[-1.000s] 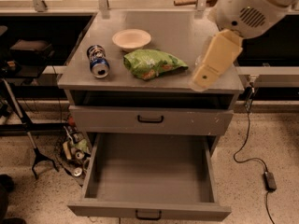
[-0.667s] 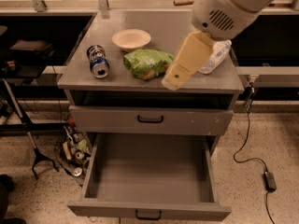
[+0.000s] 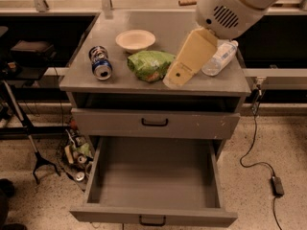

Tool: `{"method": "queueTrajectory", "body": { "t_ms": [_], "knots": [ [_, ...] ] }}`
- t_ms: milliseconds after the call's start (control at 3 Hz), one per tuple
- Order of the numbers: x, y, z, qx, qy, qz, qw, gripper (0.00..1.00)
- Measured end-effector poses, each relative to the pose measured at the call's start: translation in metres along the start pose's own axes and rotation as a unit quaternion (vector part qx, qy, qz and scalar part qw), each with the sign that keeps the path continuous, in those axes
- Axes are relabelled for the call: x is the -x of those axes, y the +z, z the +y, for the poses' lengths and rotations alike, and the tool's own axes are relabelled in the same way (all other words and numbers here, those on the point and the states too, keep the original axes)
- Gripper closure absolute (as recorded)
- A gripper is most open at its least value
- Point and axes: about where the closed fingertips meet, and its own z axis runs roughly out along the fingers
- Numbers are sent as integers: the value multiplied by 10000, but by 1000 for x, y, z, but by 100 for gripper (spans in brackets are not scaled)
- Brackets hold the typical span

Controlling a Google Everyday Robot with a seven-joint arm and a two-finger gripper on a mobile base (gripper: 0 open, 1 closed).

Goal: Place pepsi can into middle drawer

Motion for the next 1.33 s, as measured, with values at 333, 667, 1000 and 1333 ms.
{"method": "queueTrajectory", "body": {
  "t_ms": [333, 667, 1000, 1333],
  "knots": [
    [7, -2, 0, -65, 213, 16, 9998, 0],
    [43, 18, 4, -175, 413, 34, 9990, 0],
    [84, 56, 10, -142, 743, -48, 9971, 0],
    [118, 98, 23, -62, 1150, -48, 9933, 0]
  ]
}}
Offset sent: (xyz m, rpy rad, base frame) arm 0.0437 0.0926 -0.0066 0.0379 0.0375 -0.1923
